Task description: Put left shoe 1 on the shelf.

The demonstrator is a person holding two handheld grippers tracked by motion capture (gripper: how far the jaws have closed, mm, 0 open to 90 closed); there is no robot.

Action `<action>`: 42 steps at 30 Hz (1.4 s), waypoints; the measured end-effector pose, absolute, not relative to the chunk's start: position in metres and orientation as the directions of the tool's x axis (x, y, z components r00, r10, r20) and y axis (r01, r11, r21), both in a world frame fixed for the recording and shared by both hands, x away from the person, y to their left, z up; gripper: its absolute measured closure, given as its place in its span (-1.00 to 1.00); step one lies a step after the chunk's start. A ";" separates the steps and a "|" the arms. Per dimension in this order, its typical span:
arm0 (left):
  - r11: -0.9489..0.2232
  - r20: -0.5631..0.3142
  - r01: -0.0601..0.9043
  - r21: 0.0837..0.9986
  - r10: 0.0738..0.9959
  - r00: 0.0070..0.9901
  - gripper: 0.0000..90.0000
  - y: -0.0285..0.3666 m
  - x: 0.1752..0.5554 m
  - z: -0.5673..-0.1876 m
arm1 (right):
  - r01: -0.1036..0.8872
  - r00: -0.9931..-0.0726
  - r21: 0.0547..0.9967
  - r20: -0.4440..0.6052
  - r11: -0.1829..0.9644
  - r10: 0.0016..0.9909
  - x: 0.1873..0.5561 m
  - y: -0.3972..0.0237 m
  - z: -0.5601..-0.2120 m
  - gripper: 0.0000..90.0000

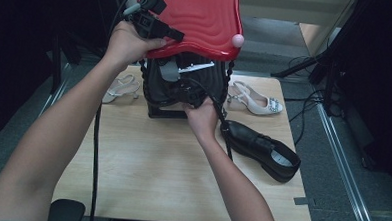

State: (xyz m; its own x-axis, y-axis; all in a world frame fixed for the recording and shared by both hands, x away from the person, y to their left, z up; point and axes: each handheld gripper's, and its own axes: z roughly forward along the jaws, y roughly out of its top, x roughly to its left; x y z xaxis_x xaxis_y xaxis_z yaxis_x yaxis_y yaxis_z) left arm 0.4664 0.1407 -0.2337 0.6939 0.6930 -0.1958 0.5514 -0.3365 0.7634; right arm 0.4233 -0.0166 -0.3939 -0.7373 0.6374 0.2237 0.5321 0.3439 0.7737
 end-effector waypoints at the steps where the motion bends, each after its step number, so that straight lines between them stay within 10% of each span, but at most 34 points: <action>1: -0.336 -0.196 0.551 0.763 0.693 0.694 1.00 0.141 0.466 -0.234 | 0.535 -0.736 0.773 0.228 0.341 0.638 0.424 -0.015 -0.394 1.00; 19: -0.334 -0.159 0.522 0.785 0.706 0.691 1.00 0.143 0.461 -0.236 | 0.527 -0.774 0.790 0.294 0.314 0.561 0.420 -0.006 -0.406 0.96; 42: -0.319 -0.279 0.524 0.789 0.575 0.769 0.04 0.171 0.397 -0.275 | 0.521 -0.806 0.806 0.355 0.282 0.473 0.366 -0.066 -0.423 0.52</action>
State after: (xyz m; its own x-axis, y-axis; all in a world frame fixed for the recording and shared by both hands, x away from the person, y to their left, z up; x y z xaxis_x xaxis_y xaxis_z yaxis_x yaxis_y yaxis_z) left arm 0.3969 0.1708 -0.2748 0.7692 0.5751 -0.2786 0.5245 -0.3191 0.7894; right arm 0.3660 -0.0664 -0.4233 -0.8060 0.4733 0.3554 0.5208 0.2819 0.8058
